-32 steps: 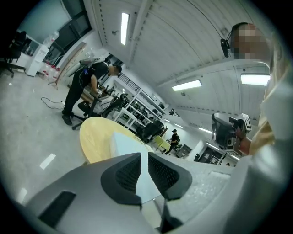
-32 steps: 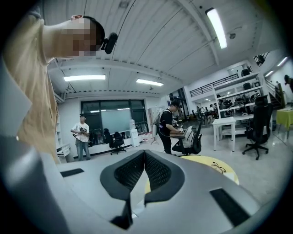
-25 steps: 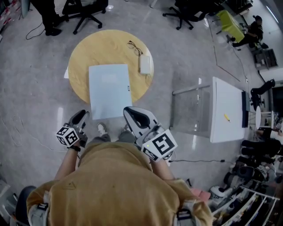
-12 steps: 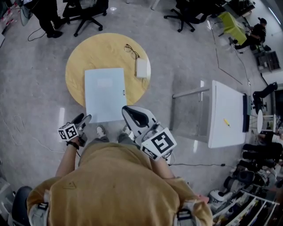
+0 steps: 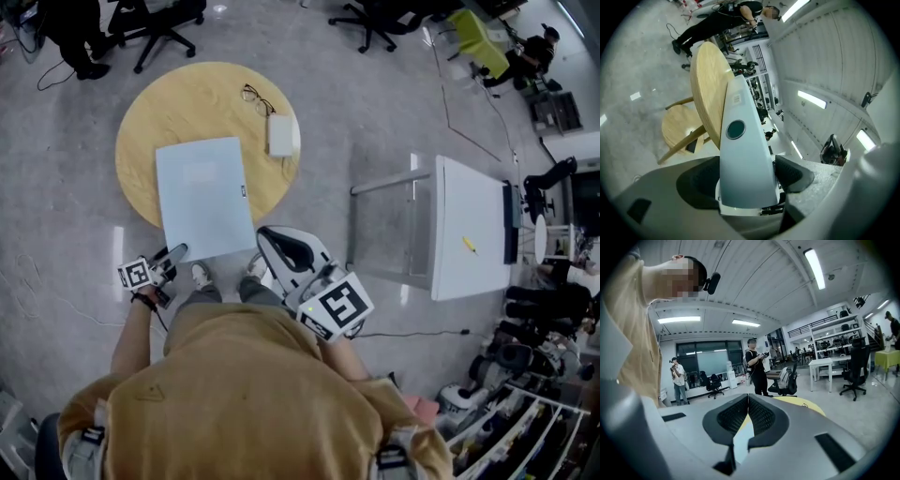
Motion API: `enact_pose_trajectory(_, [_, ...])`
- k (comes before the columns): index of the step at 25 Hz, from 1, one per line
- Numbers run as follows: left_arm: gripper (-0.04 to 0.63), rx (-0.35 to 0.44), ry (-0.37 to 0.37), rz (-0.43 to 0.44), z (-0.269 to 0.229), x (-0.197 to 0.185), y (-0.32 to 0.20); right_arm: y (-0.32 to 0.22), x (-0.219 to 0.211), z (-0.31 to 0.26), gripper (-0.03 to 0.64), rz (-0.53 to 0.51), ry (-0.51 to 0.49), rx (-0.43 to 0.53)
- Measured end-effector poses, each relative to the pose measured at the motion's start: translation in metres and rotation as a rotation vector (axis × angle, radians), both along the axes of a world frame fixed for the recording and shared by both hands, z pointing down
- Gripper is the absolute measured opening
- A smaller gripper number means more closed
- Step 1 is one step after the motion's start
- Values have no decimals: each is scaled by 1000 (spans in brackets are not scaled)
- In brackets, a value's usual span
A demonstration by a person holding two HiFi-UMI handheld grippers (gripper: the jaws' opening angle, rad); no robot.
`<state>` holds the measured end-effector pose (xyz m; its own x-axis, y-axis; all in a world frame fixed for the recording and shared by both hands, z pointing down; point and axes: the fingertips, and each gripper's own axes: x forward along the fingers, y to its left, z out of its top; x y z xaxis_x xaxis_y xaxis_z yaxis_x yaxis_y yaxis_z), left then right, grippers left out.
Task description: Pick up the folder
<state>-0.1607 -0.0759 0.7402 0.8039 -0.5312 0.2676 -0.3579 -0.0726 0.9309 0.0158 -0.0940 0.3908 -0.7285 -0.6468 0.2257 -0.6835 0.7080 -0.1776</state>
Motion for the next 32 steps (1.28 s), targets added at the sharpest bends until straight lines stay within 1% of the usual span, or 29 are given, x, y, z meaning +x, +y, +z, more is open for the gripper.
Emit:
enact_pose_trajectory(2, [361, -36, 164, -9, -9, 14, 0, 1, 3, 1, 0, 11, 10, -7])
enact_pose_trajectory(3, [366, -39, 223, -6, -12, 20, 0, 1, 5, 2, 0, 16, 15, -9])
enact_pose_trajectory(4, [374, -32, 254, 6, -14, 24, 1, 3, 8, 3, 0, 21, 19, -11])
enact_pose_trajectory(6, [387, -9, 296, 46, -17, 30, 6, 6, 11, 4, 0, 30, 25, -19])
enact_pose_trajectory(8, [388, -4, 332, 82, -21, 38, 11, 7, 12, 5, 0, 36, 26, -24])
enact_pose_trajectory(10, [388, -5, 344, 71, -22, 42, 10, 6, 10, 5, 0, 36, 24, -26])
enact_pose_trajectory(13, [387, 7, 366, -14, -23, 38, -2, 7, 6, 5, 0, 31, 20, -30])
enact_pose_trajectory(15, [383, 11, 377, -48, -26, 37, -6, 8, 5, 4, 0, 31, 15, -31])
enact_pose_trajectory(16, [374, 14, 373, -53, -27, 37, -6, 9, 4, 5, 0, 29, 17, -36])
enact_pose_trajectory(19, [316, 14, 367, -61, -29, 32, -5, 10, 1, 9, 0, 19, 23, -48])
enact_pose_trajectory(26, [293, 16, 367, -100, -41, 24, 8, 4, 1, 13, 0, 6, -1, -46])
enact_pose_trajectory(28, [291, 40, 358, -96, -45, 24, 9, 2, 1, 15, 0, -3, -9, -42])
enact_pose_trajectory(32, [290, 115, 360, -85, -66, 31, -4, -5, 1, 16, 0, -22, -25, -31])
